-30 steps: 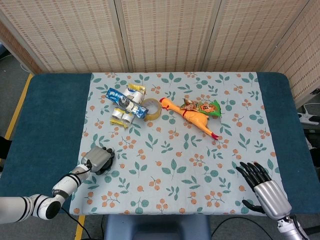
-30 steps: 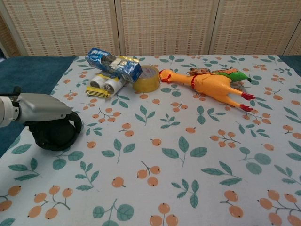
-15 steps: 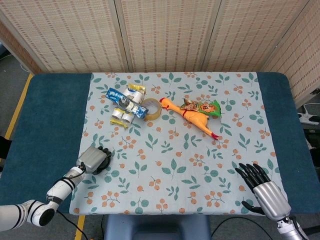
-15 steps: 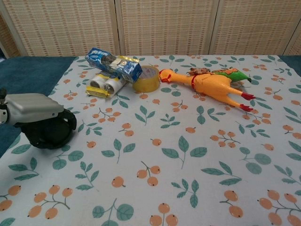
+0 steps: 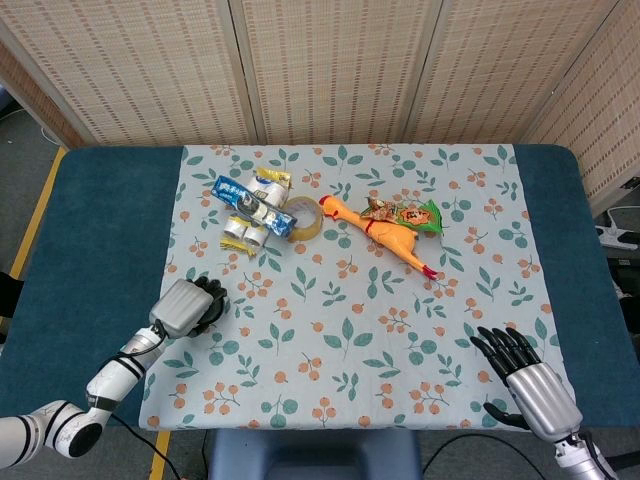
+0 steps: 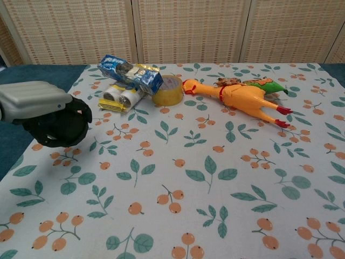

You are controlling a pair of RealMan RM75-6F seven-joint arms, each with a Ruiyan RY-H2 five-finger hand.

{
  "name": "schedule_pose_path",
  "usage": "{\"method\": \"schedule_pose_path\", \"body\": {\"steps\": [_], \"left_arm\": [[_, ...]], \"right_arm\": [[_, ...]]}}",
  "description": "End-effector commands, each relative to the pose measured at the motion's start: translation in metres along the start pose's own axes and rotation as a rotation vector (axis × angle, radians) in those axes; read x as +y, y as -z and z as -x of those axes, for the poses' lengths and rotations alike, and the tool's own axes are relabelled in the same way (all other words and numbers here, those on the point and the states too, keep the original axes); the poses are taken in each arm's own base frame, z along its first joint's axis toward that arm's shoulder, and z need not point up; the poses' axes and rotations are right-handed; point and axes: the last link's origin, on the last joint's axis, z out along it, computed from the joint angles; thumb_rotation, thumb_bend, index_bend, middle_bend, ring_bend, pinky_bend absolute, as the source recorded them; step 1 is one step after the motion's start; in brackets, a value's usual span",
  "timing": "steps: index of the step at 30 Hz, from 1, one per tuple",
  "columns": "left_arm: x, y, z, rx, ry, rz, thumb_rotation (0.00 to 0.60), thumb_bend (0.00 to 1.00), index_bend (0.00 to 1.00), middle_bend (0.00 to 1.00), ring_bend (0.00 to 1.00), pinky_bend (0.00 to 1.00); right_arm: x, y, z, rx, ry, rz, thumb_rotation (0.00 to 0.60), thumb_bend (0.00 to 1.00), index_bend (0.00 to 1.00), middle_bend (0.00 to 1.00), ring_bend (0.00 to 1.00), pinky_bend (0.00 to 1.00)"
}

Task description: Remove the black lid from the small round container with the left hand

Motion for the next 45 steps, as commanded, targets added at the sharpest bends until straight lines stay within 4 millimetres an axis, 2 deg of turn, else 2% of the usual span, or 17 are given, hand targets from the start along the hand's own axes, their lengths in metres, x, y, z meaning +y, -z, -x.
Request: {"method": "schedule_pose_path", "body": {"steps": [1, 5, 7, 9, 10, 13, 15, 18, 22, 26, 27, 29, 34, 36, 38, 43, 45], "left_arm": [[-0.005, 0.006, -0.03, 0.103, -0.007, -0.02, 0.6, 0.81, 0.74, 0.85, 0.8, 1.0], [-0.005, 0.013, -0.06, 0.211, 0.013, -0.029, 0.6, 0.81, 0.74, 0.85, 0.8, 1.0], [-0.002, 0.017, -0.064, 0.231, 0.052, -0.024, 0.6, 0.81, 0.74, 0.85, 0.8, 1.0], [0.003, 0.017, -0.044, 0.125, 0.084, 0.002, 0.6, 0.81, 0.74, 0.85, 0.81, 1.0], [0.005, 0.015, -0.023, 0.015, 0.083, 0.018, 0.6, 0.81, 0.74, 0.85, 0.81, 1.0], [0.006, 0.005, 0.019, -0.156, 0.025, 0.039, 0.6, 0.81, 0.74, 0.85, 0.81, 1.0], [0.008, 0.001, 0.019, -0.141, 0.054, 0.033, 0.6, 0.81, 0.74, 0.85, 0.81, 1.0], [0.006, 0.0, -0.016, -0.013, 0.121, 0.027, 0.6, 0.81, 0.74, 0.85, 0.81, 1.0], [0.001, 0.011, -0.081, 0.253, 0.076, 0.014, 0.6, 0.81, 0.74, 0.85, 0.81, 1.0], [0.013, 0.025, -0.104, 0.321, 0.122, 0.05, 0.6, 0.81, 0.74, 0.85, 0.81, 1.0], [0.017, 0.027, -0.101, 0.307, 0.116, 0.068, 0.6, 0.81, 0.74, 0.85, 0.81, 1.0], [0.027, 0.028, -0.077, 0.207, 0.11, 0.113, 0.6, 0.81, 0.74, 0.85, 0.81, 1.0], [0.023, 0.016, 0.024, -0.188, 0.027, 0.117, 0.6, 0.81, 0.74, 0.85, 0.81, 1.0], [0.018, 0.01, 0.039, -0.234, 0.046, 0.085, 0.6, 0.81, 0.74, 0.85, 0.81, 1.0], [0.012, 0.002, 0.024, -0.141, 0.07, 0.051, 0.6, 0.81, 0.74, 0.85, 0.81, 1.0], [0.01, 0.007, -0.068, 0.218, 0.139, 0.053, 0.6, 0.81, 0.74, 0.85, 0.81, 1.0], [0.014, 0.013, -0.089, 0.276, 0.137, 0.072, 0.6, 0.81, 0.74, 0.85, 0.81, 1.0]], "right_arm": [[0.0, 0.0, 0.0, -0.001, 0.0, 0.0, 0.6, 0.06, 0.0, 0.0, 0.0, 0.0], [-0.001, 0.0, 0.001, -0.003, 0.001, -0.001, 0.6, 0.06, 0.0, 0.0, 0.0, 0.0], [-0.001, 0.0, 0.001, -0.003, 0.002, 0.0, 0.6, 0.06, 0.0, 0.0, 0.0, 0.0], [-0.001, -0.001, 0.002, -0.007, 0.002, 0.002, 0.6, 0.06, 0.0, 0.0, 0.0, 0.0], [-0.001, -0.002, 0.003, -0.012, 0.001, 0.0, 0.6, 0.06, 0.0, 0.0, 0.0, 0.0], [-0.003, -0.003, 0.005, -0.028, 0.001, -0.011, 0.6, 0.06, 0.0, 0.0, 0.0, 0.0], [-0.003, -0.003, 0.005, -0.029, -0.002, -0.01, 0.6, 0.06, 0.0, 0.0, 0.0, 0.0], [-0.001, -0.002, 0.002, -0.018, -0.006, -0.003, 0.6, 0.06, 0.0, 0.0, 0.0, 0.0], [-0.001, 0.0, 0.0, -0.009, -0.012, -0.008, 0.6, 0.06, 0.0, 0.0, 0.0, 0.0], [-0.001, 0.002, -0.001, -0.008, -0.014, -0.011, 0.6, 0.06, 0.0, 0.0, 0.0, 0.0], [-0.001, 0.002, 0.0, -0.009, -0.013, -0.011, 0.6, 0.06, 0.0, 0.0, 0.0, 0.0], [-0.001, 0.001, 0.001, -0.015, -0.011, -0.013, 0.6, 0.06, 0.0, 0.0, 0.0, 0.0], [-0.004, 0.0, 0.005, -0.029, -0.006, -0.023, 0.6, 0.06, 0.0, 0.0, 0.0, 0.0], [-0.005, 0.0, 0.005, -0.036, -0.007, -0.029, 0.6, 0.06, 0.0, 0.0, 0.0, 0.0], [-0.004, 0.002, 0.004, -0.033, -0.007, -0.027, 0.6, 0.06, 0.0, 0.0, 0.0, 0.0], [-0.003, 0.003, 0.0, -0.014, -0.011, -0.023, 0.6, 0.06, 0.0, 0.0, 0.0, 0.0], [-0.003, 0.005, 0.0, -0.011, -0.014, -0.025, 0.6, 0.06, 0.0, 0.0, 0.0, 0.0]]}}
